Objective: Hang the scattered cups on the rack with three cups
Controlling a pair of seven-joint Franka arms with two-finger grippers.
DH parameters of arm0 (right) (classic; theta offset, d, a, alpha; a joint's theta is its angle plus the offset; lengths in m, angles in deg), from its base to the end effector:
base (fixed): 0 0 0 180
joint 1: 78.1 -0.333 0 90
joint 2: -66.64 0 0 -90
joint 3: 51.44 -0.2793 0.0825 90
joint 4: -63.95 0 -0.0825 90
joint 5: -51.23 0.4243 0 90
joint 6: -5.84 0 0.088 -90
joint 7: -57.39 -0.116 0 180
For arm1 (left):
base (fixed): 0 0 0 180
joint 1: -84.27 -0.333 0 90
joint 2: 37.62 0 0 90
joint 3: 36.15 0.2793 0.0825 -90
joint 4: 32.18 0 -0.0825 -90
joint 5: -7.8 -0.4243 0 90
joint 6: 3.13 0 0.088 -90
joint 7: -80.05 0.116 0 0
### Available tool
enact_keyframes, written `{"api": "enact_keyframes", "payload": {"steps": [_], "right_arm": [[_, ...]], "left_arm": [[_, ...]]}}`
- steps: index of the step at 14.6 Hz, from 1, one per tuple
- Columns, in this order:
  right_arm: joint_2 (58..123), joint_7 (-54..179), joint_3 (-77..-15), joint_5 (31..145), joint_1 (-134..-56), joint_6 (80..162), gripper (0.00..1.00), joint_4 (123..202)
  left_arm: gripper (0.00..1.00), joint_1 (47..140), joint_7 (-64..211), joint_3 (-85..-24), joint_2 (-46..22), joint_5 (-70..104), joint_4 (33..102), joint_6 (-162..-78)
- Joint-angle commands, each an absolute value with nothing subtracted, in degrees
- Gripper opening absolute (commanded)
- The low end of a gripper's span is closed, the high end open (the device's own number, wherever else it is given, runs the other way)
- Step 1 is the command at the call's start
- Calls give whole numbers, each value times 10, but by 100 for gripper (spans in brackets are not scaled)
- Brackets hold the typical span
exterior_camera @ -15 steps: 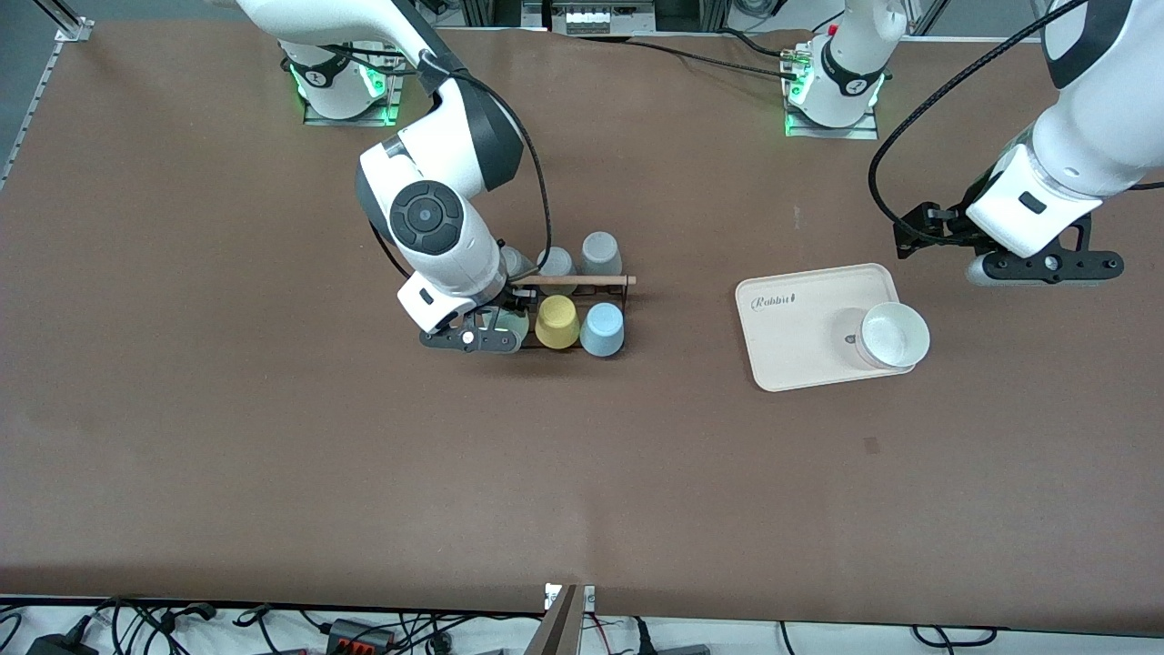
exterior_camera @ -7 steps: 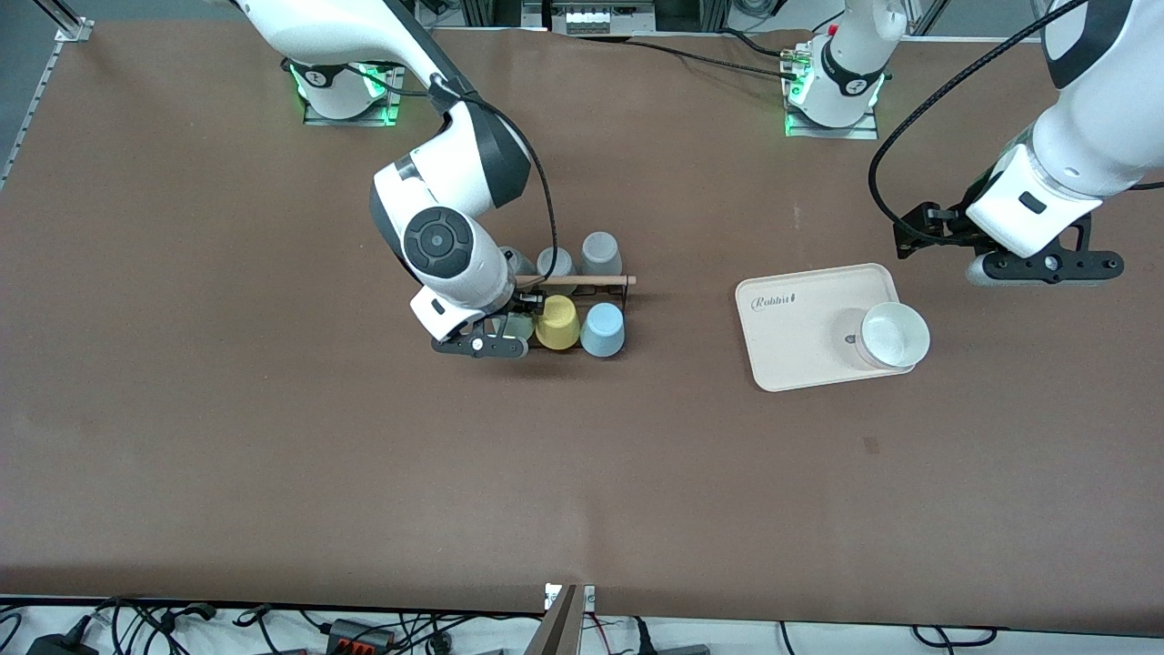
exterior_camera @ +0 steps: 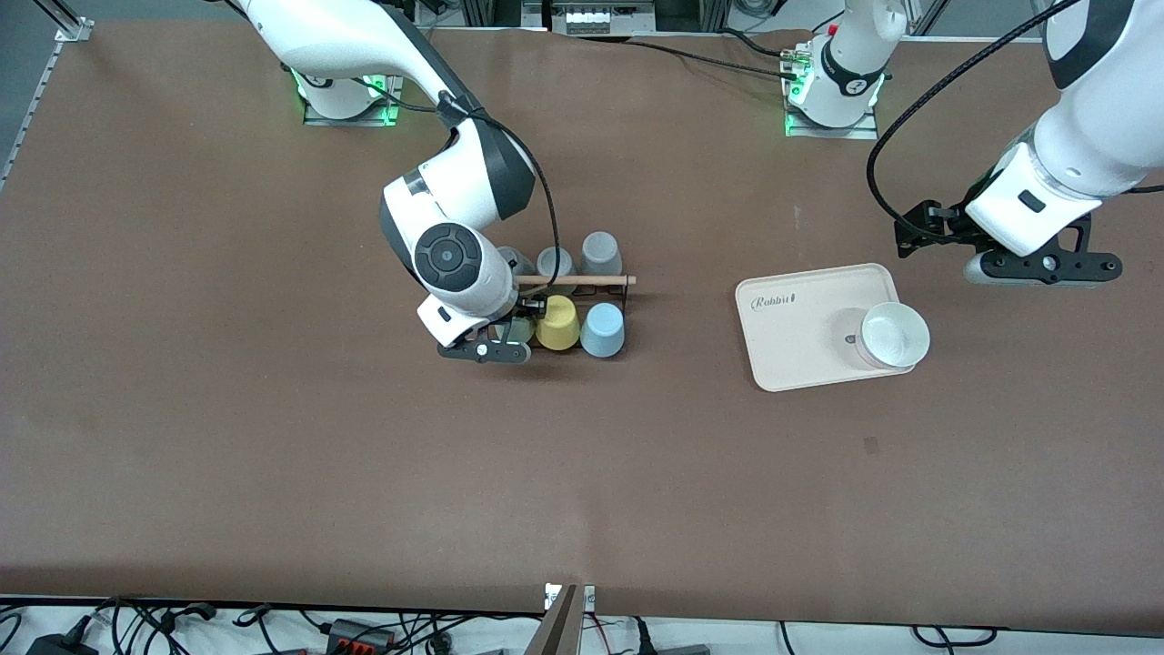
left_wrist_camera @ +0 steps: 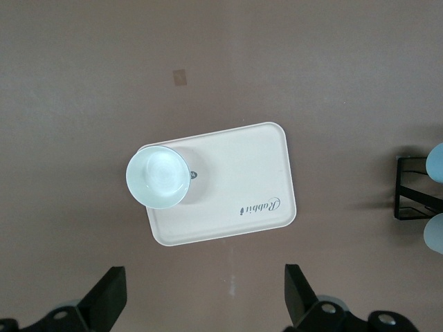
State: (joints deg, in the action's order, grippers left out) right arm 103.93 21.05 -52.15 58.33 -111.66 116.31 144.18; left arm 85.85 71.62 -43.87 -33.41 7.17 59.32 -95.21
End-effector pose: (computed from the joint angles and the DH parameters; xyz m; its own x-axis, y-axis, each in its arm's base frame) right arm 0.5925 0.4138 0.2570 0.9817 -0.0856 -0.1704 -0.0903 -0.9957 -0.0200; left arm 0.6060 -0.0958 0.5244 0.9980 -0.0155 -0.0618 -0.0162 -0.9998 -0.0103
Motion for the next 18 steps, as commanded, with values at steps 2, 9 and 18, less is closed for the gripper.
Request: {"api": "enact_keyframes", "payload": {"steps": [2, 9, 18], "right_arm": [[1044, 187, -515, 594, -1118, 1142, 100, 1394], [1024, 190, -500, 583, -1077, 1060, 100, 1319], [954, 358, -482, 561, -938, 1007, 100, 1308]], "left_arm": [[100, 857, 748, -433, -338, 74, 592, -952], [100, 858, 754, -435, -338, 67, 592, -953], [100, 857, 754, -435, -338, 67, 591, -953]]}}
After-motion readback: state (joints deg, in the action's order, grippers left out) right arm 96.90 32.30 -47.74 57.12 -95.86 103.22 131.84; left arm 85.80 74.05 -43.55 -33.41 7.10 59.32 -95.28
